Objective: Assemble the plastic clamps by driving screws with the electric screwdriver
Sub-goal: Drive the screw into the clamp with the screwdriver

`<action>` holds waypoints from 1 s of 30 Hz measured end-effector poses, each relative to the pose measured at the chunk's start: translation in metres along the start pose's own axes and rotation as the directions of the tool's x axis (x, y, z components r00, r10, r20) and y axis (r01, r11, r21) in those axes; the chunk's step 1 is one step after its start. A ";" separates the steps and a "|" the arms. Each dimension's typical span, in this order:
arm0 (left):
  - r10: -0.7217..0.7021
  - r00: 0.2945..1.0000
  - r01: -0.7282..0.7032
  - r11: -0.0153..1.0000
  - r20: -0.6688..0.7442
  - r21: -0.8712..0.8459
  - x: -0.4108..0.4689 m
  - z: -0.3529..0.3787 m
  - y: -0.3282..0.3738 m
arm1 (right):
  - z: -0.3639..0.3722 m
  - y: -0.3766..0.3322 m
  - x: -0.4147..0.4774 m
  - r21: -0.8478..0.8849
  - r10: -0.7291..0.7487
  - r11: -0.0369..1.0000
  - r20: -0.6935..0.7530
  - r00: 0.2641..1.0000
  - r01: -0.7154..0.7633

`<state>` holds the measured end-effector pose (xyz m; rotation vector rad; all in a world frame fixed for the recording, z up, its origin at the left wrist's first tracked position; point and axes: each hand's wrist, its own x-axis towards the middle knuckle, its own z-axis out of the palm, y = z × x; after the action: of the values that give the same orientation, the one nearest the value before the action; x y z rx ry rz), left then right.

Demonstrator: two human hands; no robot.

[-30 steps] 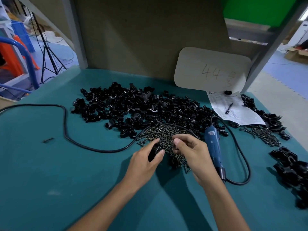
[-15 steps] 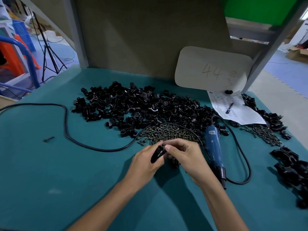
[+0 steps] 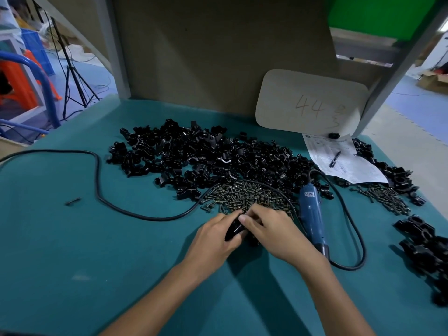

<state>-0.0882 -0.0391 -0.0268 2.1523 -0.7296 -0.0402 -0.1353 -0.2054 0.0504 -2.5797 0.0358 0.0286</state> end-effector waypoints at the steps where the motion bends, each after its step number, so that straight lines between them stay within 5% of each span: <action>1: 0.007 1.000 -0.007 1.000 0.000 0.006 0.000 0.000 0.001 | -0.001 -0.001 0.000 -0.032 -0.016 0.999 0.018 1.000 0.016; 8: 0.016 0.999 -0.020 0.994 0.031 0.106 -0.003 -0.003 0.008 | -0.007 0.002 -0.002 -0.078 0.015 0.997 0.130 0.991 -0.004; 11: 0.006 1.000 -0.004 0.993 -0.014 0.118 -0.005 -0.004 0.007 | -0.019 0.021 -0.011 -0.062 0.105 0.992 -0.056 0.993 -0.109; 14: 0.008 0.999 -0.001 0.987 -0.048 0.159 -0.007 -0.003 0.010 | -0.035 0.059 -0.026 -0.131 0.292 0.925 -0.358 0.887 -0.357; 16: -0.007 0.998 0.018 0.986 -0.067 0.165 -0.007 -0.002 0.012 | -0.037 0.079 -0.033 -0.122 0.452 0.850 -0.331 0.828 -0.513; 20: -0.052 0.992 0.068 0.989 -0.119 0.131 -0.006 -0.005 0.013 | -0.031 0.095 -0.032 0.099 0.594 0.804 -0.196 0.780 -0.587; 24: -0.040 0.985 0.064 0.987 -0.166 0.144 -0.006 -0.007 0.013 | -0.012 0.104 -0.031 0.483 0.572 0.770 -0.233 0.786 -0.417; 26: -0.021 0.984 0.051 0.985 -0.177 0.164 -0.007 -0.007 0.015 | -0.008 0.106 -0.029 0.765 0.623 0.586 -0.213 0.753 -0.268; 28: -0.009 0.983 0.040 0.985 -0.182 0.168 -0.009 -0.008 0.018 | -0.010 0.101 -0.026 0.968 0.653 0.239 -0.100 0.751 -0.079; 30: 0.017 0.984 0.014 0.984 -0.176 0.177 -0.011 -0.008 0.020 | -0.012 0.092 -0.021 0.989 0.563 -0.066 -0.072 0.823 0.132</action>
<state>-0.1045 -0.0374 -0.0091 2.2895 -0.6515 0.2229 -0.1591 -0.2888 0.0119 -0.8762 0.5179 -0.4011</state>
